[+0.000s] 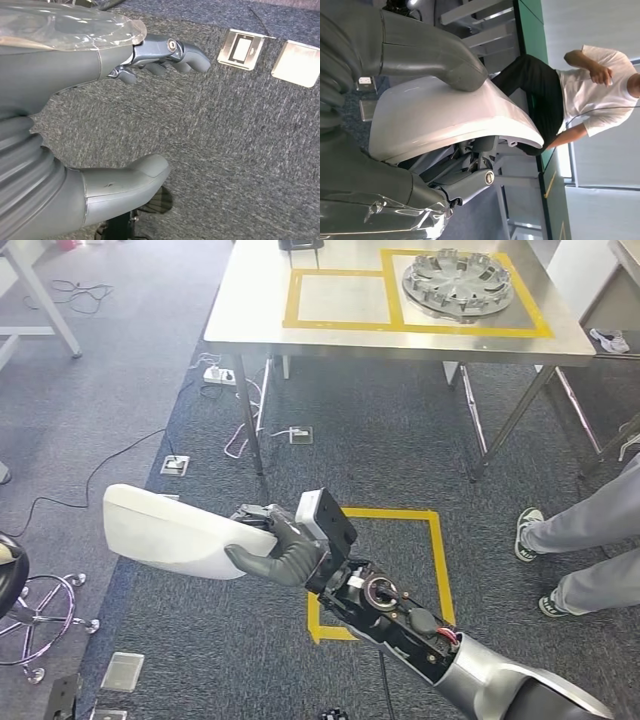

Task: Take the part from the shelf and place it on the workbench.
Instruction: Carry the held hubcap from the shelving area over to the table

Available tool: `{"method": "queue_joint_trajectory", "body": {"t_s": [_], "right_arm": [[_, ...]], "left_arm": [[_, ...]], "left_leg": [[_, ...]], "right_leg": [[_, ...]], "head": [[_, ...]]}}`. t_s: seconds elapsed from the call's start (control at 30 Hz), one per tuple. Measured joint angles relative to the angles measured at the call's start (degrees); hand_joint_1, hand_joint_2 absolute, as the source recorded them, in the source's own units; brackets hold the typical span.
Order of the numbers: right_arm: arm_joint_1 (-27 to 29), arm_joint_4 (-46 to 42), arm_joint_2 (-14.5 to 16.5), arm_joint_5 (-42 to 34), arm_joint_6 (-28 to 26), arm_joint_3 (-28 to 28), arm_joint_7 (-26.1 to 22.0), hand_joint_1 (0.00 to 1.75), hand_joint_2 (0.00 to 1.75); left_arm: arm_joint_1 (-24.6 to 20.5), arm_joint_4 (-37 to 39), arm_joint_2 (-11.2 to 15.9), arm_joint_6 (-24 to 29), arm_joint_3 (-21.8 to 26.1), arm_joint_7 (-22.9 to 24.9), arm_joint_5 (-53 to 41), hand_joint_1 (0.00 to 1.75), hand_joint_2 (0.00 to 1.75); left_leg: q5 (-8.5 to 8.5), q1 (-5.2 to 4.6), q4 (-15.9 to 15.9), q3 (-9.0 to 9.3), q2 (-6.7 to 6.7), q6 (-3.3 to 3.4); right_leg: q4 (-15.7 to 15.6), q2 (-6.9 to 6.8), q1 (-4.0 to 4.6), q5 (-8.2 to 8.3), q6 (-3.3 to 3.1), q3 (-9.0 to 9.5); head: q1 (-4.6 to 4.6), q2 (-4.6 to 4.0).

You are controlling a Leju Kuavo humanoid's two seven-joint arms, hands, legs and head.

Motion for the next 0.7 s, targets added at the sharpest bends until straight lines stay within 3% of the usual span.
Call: {"method": "queue_joint_trajectory", "body": {"t_s": [0.07, 0.1, 0.13, 0.17, 0.27, 0.33, 0.4, 0.47, 0.5, 0.53, 0.6, 0.63, 0.7], "right_arm": [[0.0, 0.1, 0.0, 0.0, 0.0, 0.0, 0.0, 1.75, 1.75], [0.0, 0.1, 0.0, 0.0, 0.0, 0.0, 0.0, 1.75, 1.75], [-0.1, 0.1, 0.0, 0.0, 0.0, 0.0, 0.0, 1.75, 1.75], [-0.1, 0.1, 0.0, 0.0, 0.0, 0.0, 0.0, 1.75, 1.75], [-0.3, 0.1, 0.0, 0.0, 0.0, 0.0, 0.0, 1.75, 1.75], [-0.3, 0.1, 0.0, 0.0, 0.0, 0.0, 0.0, 1.75, 1.75], [-0.4, 0.1, 0.1, 0.0, 0.0, 0.0, 0.0, 1.75, 1.75], [-0.3, 0.2, 0.1, 0.0, 0.0, 0.0, 0.0, 1.75, 1.75], [-0.3, 0.2, 0.1, 0.0, 0.0, 0.0, 0.0, 1.75, 1.75], [-0.3, 0.2, 0.1, 0.0, 0.0, 0.0, 0.0, 1.75, 1.75], [-0.3, 0.3, 0.1, 0.0, 0.0, 0.0, 0.0, 1.75, 1.75], [-0.3, 0.3, 0.1, 0.0, 0.0, 0.0, 0.0, 1.75, 1.75], [-0.3, 0.3, 0.1, 0.0, 0.0, 0.0, 0.0, 1.75, 1.75]], "left_arm": [[0.1, 0.0, 0.0, 0.0, 0.0, 0.0, 0.0, 0.0, 1.75], [0.1, 0.0, 0.0, 0.0, 0.0, 0.0, 0.0, 0.0, 1.75], [0.0, 0.0, 0.0, 0.0, 0.0, 0.0, 0.0, 0.0, 1.75], [0.0, 0.0, -0.1, 0.0, 0.0, 0.0, 0.0, 0.0, 1.75], [0.0, 0.0, -0.1, 0.0, 0.0, 0.0, 0.0, 0.0, 1.75], [-0.1, 0.0, 0.0, 0.0, 0.0, 0.0, 0.0, 0.0, 1.75], [-0.1, 0.0, 0.0, 0.0, 0.0, 0.0, 0.0, 0.0, 1.75], [0.1, 0.0, 0.0, 0.0, 0.0, 0.0, 0.0, 0.0, 1.75], [0.2, 0.0, 0.0, 0.0, 0.0, 0.0, 0.0, 0.0, 1.75], [0.3, 0.0, 0.0, 0.0, 0.0, 0.0, 0.0, 0.0, 1.75], [0.2, 0.0, 0.1, 0.0, 0.0, 0.0, 0.0, 0.0, 1.75], [0.2, 0.0, 0.2, 0.0, 0.0, 0.0, 0.0, 0.0, 1.75], [0.1, 0.0, 0.3, 0.0, 0.0, 0.0, 0.0, 0.0, 1.75]], "left_leg": [[-0.79, 0.02, 0.0, 1.16, 0.0, -0.27], [-1.17, -0.08, 0.0, 1.63, 0.0, -0.51], [-1.47, -0.17, 0.0, 1.86, 0.0, -0.76], [-1.65, -0.25, 0.0, 1.91, 0.06, -1.02], [-2.05, -0.24, 0.1, 1.95, 0.51, -1.91], [-3.81, -0.15, 3.3, 0.61, 0.56, -2.44], [-7.01, -0.11, 11.2, -3.78, 0.49, -2.75], [-8.22, -0.1, 17.6, -8.14, 0.48, -2.85], [-7.08, -0.11, 17.6, -8.83, 0.47, -2.79], [-4.76, -0.12, 15.0, -8.2, 0.44, -2.64], [0.38, -0.2, 6.3, -4.8, 0.09, -2.22], [1.86, -0.29, 2.8, -3.35, -0.13, -2.02], [2.1, -0.5, 0.4, -2.33, -0.42, -1.67]], "right_leg": [[-7.4, -0.41, -0.04, 5.52, -0.23, 2.39], [-11.5, -0.69, 0.1, 7.65, -0.39, 3.99], [-14.7, -0.91, 0.19, 8.72, -0.65, 5.43], [-16.4, -1.0, 0.31, 8.88, -0.92, 6.21], [-17.4, -0.5, 0.38, 8.32, -1.89, 7.05], [-18.0, -0.27, 0.18, 8.31, -2.5, 7.68], [-18.1, -0.13, 0.14, 8.03, -2.99, 8.11], [-18.1, 0.2, 0.22, 7.65, -3.2, 8.47], [-18.1, 0.44, 0.24, 7.41, -3.21, 8.76], [-18.1, 0.67, 0.25, 7.12, -3.14, 9.18], [-18.1, 1.02, 0.35, 6.38, -2.83, 10.02], [-18.1, 1.19, 0.41, 6.07, -2.6, 10.23], [-18.1, 1.45, 0.46, 5.69, -2.1, 10.25]], "head": [[0.15, -0.01], [0.14, -0.01], [0.16, -0.01], [0.13, -0.01], [0.06, -0.01], [-0.22, -0.01], [-0.55, -0.01], [-0.6, -0.01], [-0.61, 0.0], [-0.61, 0.0], [-0.61, -0.01], [-0.65, -0.01], [-0.69, -0.02]]}}
